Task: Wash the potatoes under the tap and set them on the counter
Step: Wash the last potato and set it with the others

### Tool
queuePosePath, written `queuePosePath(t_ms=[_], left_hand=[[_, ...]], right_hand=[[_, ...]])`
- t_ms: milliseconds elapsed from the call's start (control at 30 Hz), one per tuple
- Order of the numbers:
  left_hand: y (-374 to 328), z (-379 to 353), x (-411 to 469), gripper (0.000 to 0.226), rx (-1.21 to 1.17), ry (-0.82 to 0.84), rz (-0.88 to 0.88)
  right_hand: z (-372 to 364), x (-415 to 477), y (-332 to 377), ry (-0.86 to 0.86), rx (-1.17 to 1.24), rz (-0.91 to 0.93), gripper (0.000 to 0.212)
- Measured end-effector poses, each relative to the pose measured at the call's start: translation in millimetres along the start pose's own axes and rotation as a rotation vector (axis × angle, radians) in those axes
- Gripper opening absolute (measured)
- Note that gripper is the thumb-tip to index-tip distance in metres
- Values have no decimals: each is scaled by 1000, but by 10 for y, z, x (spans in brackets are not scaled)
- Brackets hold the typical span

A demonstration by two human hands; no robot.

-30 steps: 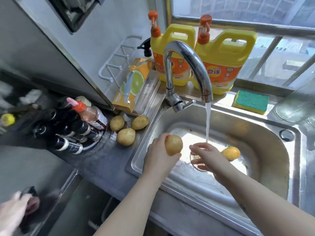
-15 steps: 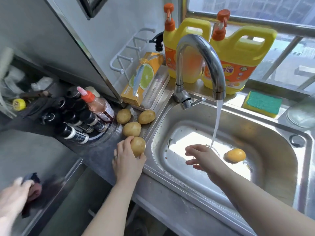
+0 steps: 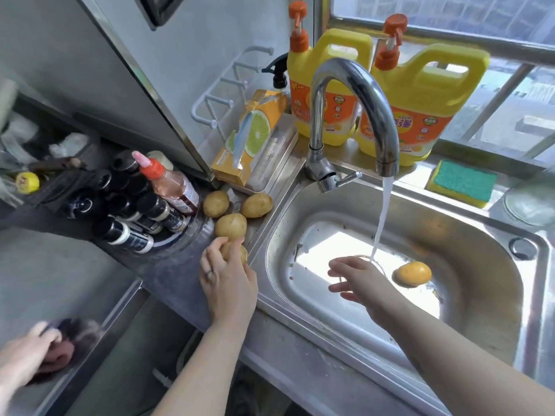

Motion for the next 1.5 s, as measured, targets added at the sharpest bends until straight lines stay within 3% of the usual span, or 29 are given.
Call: queuePosePath(t_ms=[133,200,267,367,467,700,900,1033,1167,1300,1400,1500], left_hand=[[-250,-50,-98,41,14,-84,-211],[-467,-116,-181,36,-48,-23,-377],[-711,-207,-250,32,-84,222,-480],[-958,-461,-247,37,25,647,-468],[-1074,-640,-231,41,152,832,-460],[-1103,-698,-123,44,122,931,-405],[-1081,-725,-39,44,106,956,-376],[-1101,-753,-4,43,102,970,-379],[-1105,-790,6,43,80,991,-372],[-1105,-795,20,39,-24,994,-262],[-1199,-666,26,39,-287,971,-105],[-1362,-453,-39,33,-695,907,-8]], right_hand=[[160,55,-174,-48,-22,-16,15],[306,83,-322,-90,-79,-42,17],[519,145,-525,-175,-235,-83,22],[878,225,-777,-263,-592,-214,30],[1206,394,-899,-308,-956,-295,37],[1540,1006,-711,-196,-1356,-370,37],[1584,1221,-670,-95,-1419,-497,44],[1506,1220,-756,109,-1459,-701,36],[1388,1133,-859,323,-1272,-756,48],[1201,855,-716,340,-642,-527,46],[996,563,-418,298,-131,-250,36],[777,249,-93,183,136,-47,39]])
Point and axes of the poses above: each hand's wrist, its own x-axis towards the middle knuckle, its own z-axis out of the back of the hand, y = z × x, the point moved 1 cm from there along x, towards the middle knuckle, and after that the axes turned 12 degrees about y, right-handed, at the moved point
